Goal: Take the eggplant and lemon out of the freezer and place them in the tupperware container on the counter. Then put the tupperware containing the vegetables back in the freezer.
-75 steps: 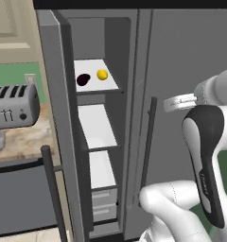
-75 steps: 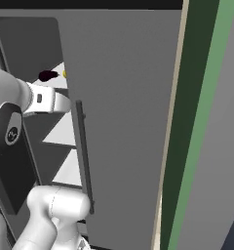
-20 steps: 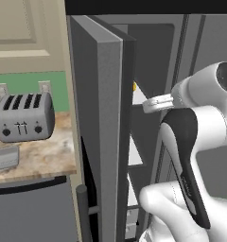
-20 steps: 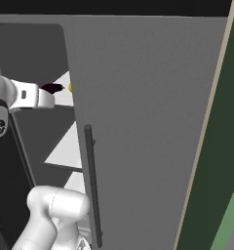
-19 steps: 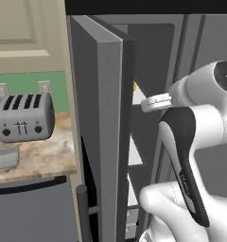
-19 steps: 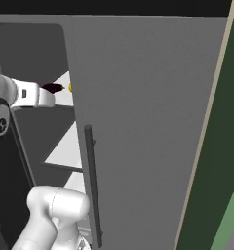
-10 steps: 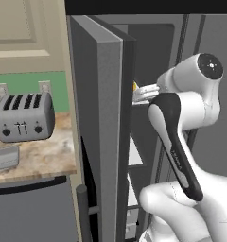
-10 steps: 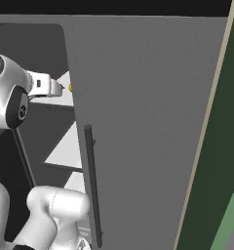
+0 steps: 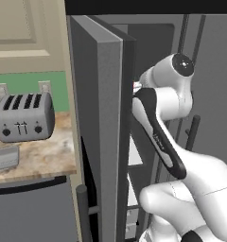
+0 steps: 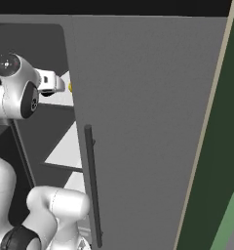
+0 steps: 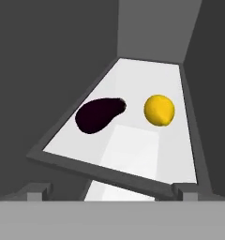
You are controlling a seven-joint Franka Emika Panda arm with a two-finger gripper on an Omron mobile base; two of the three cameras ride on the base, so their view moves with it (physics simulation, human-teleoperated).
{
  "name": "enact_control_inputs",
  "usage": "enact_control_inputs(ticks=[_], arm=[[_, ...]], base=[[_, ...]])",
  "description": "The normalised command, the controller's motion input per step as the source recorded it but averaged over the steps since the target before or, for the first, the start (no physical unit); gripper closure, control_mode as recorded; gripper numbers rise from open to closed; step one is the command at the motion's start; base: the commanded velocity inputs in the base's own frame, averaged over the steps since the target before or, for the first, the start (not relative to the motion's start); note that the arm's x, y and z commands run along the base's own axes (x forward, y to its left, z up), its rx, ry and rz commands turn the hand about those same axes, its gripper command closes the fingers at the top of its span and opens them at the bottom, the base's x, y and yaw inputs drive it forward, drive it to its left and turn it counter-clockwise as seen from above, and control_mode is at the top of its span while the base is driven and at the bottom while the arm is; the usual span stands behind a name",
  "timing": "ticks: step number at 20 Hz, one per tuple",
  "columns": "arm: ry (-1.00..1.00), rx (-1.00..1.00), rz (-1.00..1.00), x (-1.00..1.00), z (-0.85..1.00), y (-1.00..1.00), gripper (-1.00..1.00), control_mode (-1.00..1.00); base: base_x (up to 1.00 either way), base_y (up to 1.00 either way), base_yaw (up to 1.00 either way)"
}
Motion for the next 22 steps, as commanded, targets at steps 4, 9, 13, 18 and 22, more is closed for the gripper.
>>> enact_control_inputs(ticks=[4, 9, 13, 18, 22], arm=[[0.00, 0.00, 0.00, 0.42, -0.05, 0.30, -1.00, -1.00], [0.04, 0.00, 0.00, 0.39, 0.00, 0.24, -1.00, -1.00], [0.11, 0.00, 0.00, 0.37, 0.00, 0.18, -1.00, -1.00], [0.15, 0.05, 0.00, 0.26, 0.00, 0.09, -1.00, -1.00], [0.20, 0.19, -0.04, 0.31, 0.00, 0.00, -1.00, -1.00]], base=[[0.00, 0.00, 0.00], [0.00, 0.00, 0.00], [0.00, 0.00, 0.00], [0.00, 0.00, 0.00], [0.00, 0.00, 0.00]])
